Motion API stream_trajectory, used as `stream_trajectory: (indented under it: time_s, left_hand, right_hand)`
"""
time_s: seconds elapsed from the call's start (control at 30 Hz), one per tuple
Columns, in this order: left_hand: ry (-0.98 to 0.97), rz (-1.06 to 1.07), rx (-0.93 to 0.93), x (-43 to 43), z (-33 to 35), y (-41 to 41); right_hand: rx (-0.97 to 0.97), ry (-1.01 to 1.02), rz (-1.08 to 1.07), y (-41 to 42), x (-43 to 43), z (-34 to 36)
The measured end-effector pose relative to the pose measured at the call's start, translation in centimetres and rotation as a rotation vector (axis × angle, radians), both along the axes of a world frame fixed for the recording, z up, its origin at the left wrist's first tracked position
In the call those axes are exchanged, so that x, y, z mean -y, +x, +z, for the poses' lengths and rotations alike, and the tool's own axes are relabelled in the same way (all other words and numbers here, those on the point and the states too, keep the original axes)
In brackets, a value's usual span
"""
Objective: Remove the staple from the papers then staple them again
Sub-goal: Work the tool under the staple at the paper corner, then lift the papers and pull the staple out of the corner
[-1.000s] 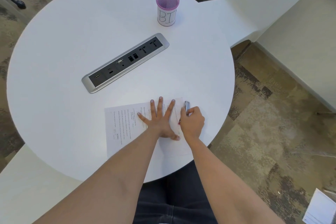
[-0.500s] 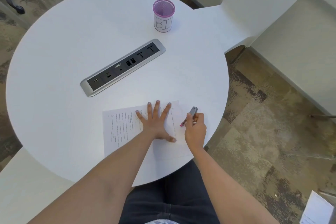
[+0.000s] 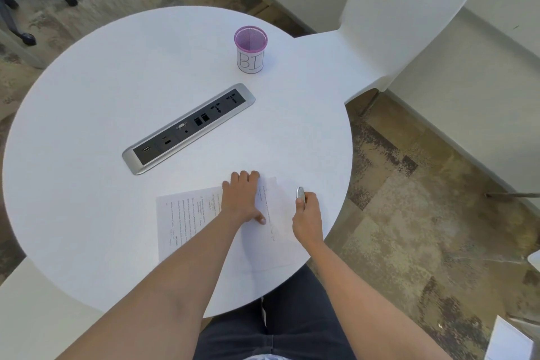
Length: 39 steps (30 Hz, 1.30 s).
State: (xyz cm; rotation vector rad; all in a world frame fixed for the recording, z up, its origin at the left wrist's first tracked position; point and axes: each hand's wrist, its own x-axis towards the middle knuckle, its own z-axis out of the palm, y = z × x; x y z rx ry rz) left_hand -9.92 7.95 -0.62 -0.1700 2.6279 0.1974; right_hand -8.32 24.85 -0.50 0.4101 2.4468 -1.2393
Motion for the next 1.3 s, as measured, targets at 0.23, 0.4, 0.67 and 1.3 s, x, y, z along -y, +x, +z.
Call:
stream_trajectory:
  time_s: [0.23,0.4,0.67,1.3]
  left_hand:
    - [-0.026,-0.001,0.006,-0.2,0.1,-0.3]
    - [0.008,0.081,-0.011,-0.3,0.0,-0.2]
    - [0.046,0.062,0.02,-0.2,0.0,-0.4]
    - [1.011,0.385,-0.234,4.9,15.1,-2.9]
  right_hand:
    - [0.063,0.143,-0.075,-1.1,-0.6,0.4]
    - [0.047,0.305,0.034,-1.2,0.8,0.6]
    - [0.325,0.008,-0.046,-1.3,2.9,-0.5]
    - [-0.099,-0.325,0.33,-9.4,0.0,13.4]
